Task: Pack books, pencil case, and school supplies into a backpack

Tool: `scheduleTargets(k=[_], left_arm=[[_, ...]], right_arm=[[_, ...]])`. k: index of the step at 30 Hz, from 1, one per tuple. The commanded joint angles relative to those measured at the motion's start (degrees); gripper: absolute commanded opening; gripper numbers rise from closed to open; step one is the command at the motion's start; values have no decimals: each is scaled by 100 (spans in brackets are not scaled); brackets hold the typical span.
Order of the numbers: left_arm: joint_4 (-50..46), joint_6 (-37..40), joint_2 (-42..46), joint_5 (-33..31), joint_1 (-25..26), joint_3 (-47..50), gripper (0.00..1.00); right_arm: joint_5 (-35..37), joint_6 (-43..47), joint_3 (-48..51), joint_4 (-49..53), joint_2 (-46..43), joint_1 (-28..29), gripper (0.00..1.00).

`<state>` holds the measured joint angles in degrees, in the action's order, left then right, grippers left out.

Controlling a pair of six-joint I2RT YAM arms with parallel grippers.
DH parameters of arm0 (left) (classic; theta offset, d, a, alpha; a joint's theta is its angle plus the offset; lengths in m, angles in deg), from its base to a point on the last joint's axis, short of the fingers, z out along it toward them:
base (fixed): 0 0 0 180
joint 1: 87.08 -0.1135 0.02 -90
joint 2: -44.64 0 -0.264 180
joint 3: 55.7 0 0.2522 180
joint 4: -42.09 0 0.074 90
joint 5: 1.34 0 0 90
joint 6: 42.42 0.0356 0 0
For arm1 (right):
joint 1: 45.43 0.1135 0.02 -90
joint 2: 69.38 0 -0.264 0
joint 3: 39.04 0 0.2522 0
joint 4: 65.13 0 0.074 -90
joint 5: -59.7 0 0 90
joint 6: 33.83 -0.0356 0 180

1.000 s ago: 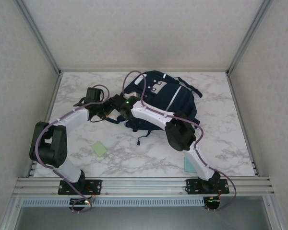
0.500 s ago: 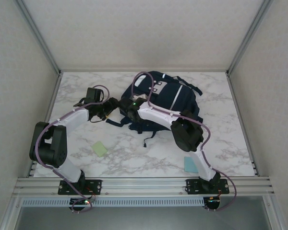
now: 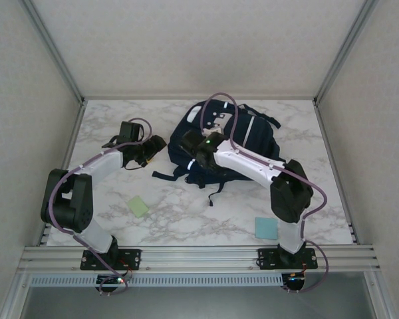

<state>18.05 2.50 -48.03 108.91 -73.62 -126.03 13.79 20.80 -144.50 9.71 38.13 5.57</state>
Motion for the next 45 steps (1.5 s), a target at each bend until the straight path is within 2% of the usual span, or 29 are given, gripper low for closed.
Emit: scheduleTargets(k=[1,3,5,7,12,17,26,31,38,41,45], left_arm=[[-102,-68,80,4,60,-186,76],[-111,-62,64,1,69,-236,76],[-142,-54,65,2,88,-260,76],[-183,-24,91,-23,96,-266,76],[-238,7,160,-48,101,-200,76],[-228,-18,199,-43,113,-161,76],[-259,-32,242,-55,164,-178,76],[-285,-54,270,-65,202,-218,76],[-352,-99,285,-77,310,-266,76],[-246,-266,225,-26,467,-283,76],[44,-584,-109,-38,756,-439,77]], right_arm=[[-490,-41,139,-230,-259,-3,98],[-937,33,157,-683,-280,37,98],[-1479,84,200,-1186,-247,49,92],[-1784,189,225,-1553,-163,48,82],[-1977,403,132,-1771,126,-187,53],[-2423,858,365,-2119,208,-445,37],[-2573,1299,688,-2368,341,-773,36],[-2884,1470,654,-2541,566,-796,30],[-3003,1367,722,-2522,499,-794,12],[-3079,1259,696,-2304,287,-795,0],[-3333,1026,758,-2060,-27,-794,0]])
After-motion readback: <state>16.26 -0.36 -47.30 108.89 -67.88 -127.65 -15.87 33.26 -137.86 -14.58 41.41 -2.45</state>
